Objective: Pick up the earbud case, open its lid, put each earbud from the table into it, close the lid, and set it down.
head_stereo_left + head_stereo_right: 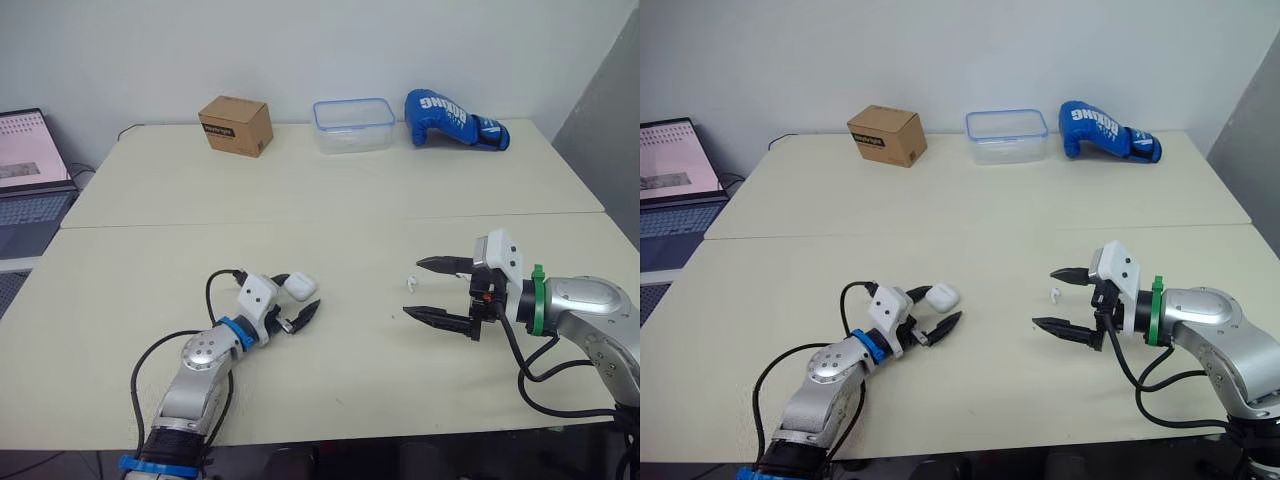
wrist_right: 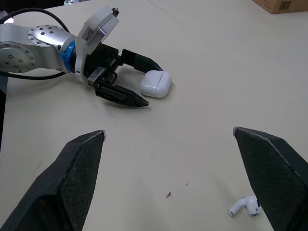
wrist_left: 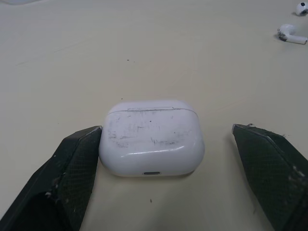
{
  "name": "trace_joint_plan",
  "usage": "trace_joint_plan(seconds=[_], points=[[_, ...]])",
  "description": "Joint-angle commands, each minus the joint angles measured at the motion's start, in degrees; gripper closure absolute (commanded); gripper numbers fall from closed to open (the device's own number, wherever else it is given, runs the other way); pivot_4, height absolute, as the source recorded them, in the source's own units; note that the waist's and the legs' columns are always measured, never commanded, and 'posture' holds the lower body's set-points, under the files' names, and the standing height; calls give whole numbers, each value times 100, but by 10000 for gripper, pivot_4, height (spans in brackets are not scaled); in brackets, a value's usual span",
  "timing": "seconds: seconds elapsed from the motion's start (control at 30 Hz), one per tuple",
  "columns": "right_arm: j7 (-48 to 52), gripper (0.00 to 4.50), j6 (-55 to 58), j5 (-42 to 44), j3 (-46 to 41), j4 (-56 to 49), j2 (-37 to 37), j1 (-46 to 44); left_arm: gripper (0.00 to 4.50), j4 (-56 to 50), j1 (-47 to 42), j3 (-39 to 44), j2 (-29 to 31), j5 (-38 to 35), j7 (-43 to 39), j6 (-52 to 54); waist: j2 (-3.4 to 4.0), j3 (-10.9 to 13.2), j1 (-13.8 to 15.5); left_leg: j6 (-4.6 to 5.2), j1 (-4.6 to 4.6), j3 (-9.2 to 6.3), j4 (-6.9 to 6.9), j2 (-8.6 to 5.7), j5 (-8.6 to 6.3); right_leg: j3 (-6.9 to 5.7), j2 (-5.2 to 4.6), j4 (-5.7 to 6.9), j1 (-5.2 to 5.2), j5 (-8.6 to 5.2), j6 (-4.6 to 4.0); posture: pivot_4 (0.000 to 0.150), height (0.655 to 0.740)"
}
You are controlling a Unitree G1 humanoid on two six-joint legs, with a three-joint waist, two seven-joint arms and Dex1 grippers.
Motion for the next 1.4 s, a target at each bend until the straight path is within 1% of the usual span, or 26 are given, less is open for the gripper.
trace_joint_plan(seconds=[0.03, 0.67, 0.7, 0.73, 0.83, 0.87, 1.17, 1.23, 1.3, 1.4], points=[[53, 263, -106, 7, -72, -135, -20, -18, 0, 166, 15, -158, -82, 105, 32, -56, 2, -1, 5, 0, 0, 0, 0, 0, 0, 0, 0, 0, 0, 0, 0, 1500, 7307], [61, 263, -103, -10, -51, -118, 0, 1, 0, 183, 152, 20, 59, 42, 115, -94, 9, -6, -14, 0, 5, 0, 0, 2, 0, 1, 1, 2, 2, 0, 0, 1500, 7307], [61, 0, -109, -17, -48, -107, 3, -3, 3975, 185, 148, 17, 40, 25, 123, -78, 9, -5, -14, 0, 5, 0, 0, 2, 0, 1, 1, 2, 2, 0, 0, 1500, 7307], [60, 0, -112, -21, -46, -102, 5, -5, 5618, 182, 148, 19, 23, 8, 135, -51, 9, -6, -14, 0, 5, 0, 0, 2, 0, 0, 1, 2, 2, 0, 0, 1500, 7307], [45, 0, -109, -19, -62, -119, 5, 15, 14916, 192, 149, 6, 20, 7, 130, -53, 9, -6, -14, 0, 5, 0, 0, 2, 0, 0, 1, 2, 2, 0, 0, 1500, 7307], [42, 0, -109, -18, -68, -129, 2, 28, 17129, 195, 159, 5, 32, 10, 119, -62, 9, -6, -14, 0, 5, -1, 0, 2, 0, 0, 1, 2, 2, 0, 0, 1500, 7307], [60, 0, -62, 19, -79, -130, -24, 41, 17128, 168, 184, -20, 102, 145, 156, -211, 10, -6, -20, 1, 5, 0, 0, 2, 0, 1, 1, 2, 2, 0, 1, 1500, 7307], [91, 0, 30, 92, -97, -33, -40, -101, 17128, 91, 58, 15, 151, 210, 176, -426, 10, -6, -22, 1, 5, 0, -1, 2, 0, 0, 1, 1, 2, 0, 1, 1500, 7307], [105, 0, 229, 187, -101, 143, -59, -325, 17128, 28, -153, 17, 273, 430, 215, -786, 8, -4, -30, 0, 4, 0, -1, 2, 0, 0, 2, 2, 1, 0, 0, 1500, 7307], [81, 0, 518, 210, -8, 451, -38, -660, 17128, -145, -396, -33, 406, 525, 73, -1043, 5, -3, -23, -1, 2, -4, -1, 4, 1, -3, 4, 2, 0, 0, 0, 1500, 7307]])
